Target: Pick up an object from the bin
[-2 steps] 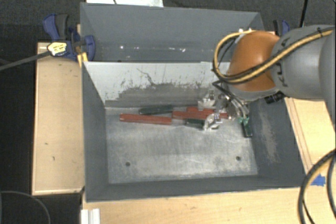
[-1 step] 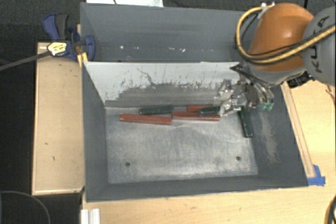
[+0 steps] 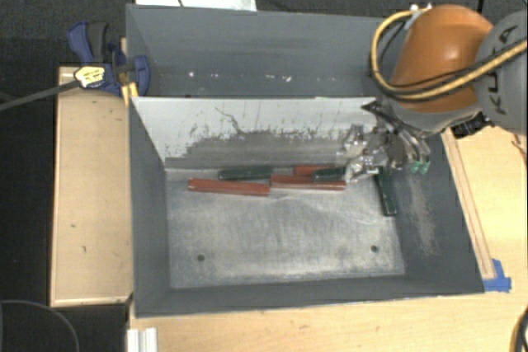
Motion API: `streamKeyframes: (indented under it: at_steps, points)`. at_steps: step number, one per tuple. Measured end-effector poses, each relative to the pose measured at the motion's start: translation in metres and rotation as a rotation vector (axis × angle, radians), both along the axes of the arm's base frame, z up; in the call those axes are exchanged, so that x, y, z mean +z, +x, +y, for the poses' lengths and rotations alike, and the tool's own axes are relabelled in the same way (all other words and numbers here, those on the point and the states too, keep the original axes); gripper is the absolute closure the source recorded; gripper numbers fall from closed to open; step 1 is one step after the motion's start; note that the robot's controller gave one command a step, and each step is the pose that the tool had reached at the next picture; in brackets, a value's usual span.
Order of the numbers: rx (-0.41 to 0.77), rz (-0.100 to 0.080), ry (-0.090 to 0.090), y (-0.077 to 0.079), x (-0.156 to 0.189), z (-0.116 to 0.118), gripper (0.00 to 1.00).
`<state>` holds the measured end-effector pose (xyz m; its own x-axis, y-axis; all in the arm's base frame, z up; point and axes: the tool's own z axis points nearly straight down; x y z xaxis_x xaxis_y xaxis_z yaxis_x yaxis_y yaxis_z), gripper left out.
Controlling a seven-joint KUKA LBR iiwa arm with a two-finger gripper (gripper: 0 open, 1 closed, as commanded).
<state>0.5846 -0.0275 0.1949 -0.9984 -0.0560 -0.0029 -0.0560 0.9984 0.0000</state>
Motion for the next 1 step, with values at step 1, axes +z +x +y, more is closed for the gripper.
streamKeyframes:
  at_steps: [1]
  points:
    - [0.344, -0.004, -0.003, -0.0205, 0.1034, -0.0695, 1.00]
